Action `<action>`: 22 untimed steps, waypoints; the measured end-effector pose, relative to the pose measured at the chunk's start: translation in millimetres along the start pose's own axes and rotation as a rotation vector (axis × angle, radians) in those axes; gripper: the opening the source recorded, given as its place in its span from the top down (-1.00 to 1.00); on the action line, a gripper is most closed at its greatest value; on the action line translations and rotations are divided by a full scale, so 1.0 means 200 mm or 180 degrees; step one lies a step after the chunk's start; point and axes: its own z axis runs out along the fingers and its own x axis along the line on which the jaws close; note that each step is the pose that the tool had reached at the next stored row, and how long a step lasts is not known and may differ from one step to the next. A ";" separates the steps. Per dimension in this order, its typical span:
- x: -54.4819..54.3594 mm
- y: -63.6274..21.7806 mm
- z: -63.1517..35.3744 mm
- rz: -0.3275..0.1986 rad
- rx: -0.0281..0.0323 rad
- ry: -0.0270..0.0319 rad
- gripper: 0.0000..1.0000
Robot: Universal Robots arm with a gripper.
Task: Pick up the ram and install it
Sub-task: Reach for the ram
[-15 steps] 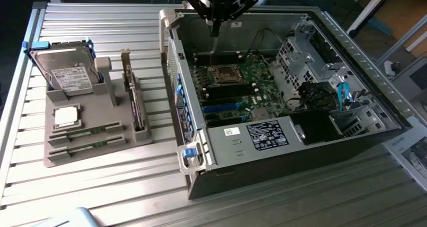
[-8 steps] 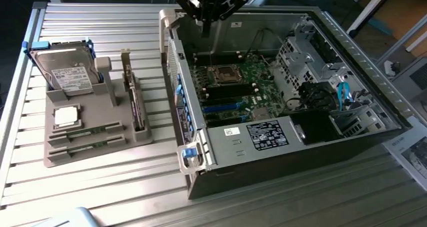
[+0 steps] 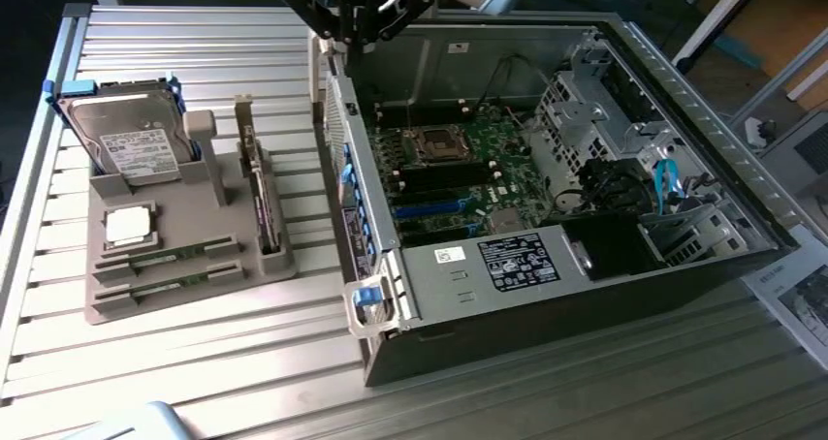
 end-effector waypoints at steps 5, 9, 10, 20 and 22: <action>0.15 -0.012 0.000 -0.0001 0.0000 0.0000 0.80; 0.25 -0.019 -0.001 0.0000 0.0000 0.0000 0.80; 0.27 -0.021 -0.001 -0.0001 0.0000 0.0000 0.80; 0.60 -0.047 -0.005 -0.0001 0.0000 0.0000 0.80; 0.66 -0.051 -0.006 0.0000 0.0000 0.0000 0.80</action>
